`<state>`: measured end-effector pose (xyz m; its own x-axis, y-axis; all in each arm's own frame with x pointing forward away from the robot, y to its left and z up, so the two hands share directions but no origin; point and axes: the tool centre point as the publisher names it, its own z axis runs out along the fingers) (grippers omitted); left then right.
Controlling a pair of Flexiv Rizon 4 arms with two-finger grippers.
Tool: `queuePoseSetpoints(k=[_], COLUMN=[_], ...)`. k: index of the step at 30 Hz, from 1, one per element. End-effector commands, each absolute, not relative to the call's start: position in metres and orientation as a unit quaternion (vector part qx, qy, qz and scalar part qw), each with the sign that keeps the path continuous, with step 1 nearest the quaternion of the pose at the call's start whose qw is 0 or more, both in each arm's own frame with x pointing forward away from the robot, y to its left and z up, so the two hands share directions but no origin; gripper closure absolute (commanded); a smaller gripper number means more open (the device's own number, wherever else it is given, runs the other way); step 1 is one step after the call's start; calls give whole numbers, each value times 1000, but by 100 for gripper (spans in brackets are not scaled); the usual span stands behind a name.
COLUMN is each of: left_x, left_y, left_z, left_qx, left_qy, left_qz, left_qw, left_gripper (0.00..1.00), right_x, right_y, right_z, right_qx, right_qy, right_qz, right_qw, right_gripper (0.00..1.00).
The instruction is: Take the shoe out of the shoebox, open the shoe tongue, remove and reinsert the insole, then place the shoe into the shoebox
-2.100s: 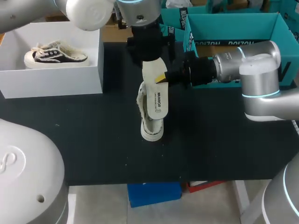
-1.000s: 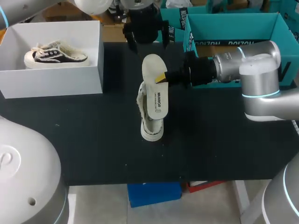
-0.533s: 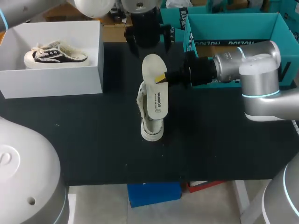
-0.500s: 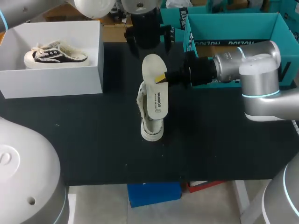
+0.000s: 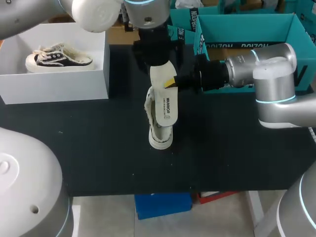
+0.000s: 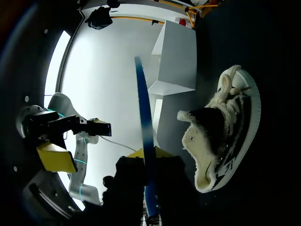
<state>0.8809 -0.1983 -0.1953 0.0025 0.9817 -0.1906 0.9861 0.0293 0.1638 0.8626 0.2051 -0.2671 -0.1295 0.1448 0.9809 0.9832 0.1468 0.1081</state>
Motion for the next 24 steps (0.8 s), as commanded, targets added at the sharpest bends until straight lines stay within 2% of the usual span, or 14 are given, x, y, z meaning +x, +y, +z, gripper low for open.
queuePoseSetpoints(k=[1, 24], left_x=[862, 795], left_y=[-192, -196], left_z=[-198, -205], left_qx=[696, 710], left_qy=[704, 688], left_qz=[-3, -18], left_qw=[142, 148], left_gripper=[0, 0], right_x=[863, 863], right_y=[206, 206], right_z=[-268, -268], right_qx=[-471, -471], right_qy=[-600, -600], right_qz=[-452, -452], right_qw=[462, 462], right_gripper=[100, 100])
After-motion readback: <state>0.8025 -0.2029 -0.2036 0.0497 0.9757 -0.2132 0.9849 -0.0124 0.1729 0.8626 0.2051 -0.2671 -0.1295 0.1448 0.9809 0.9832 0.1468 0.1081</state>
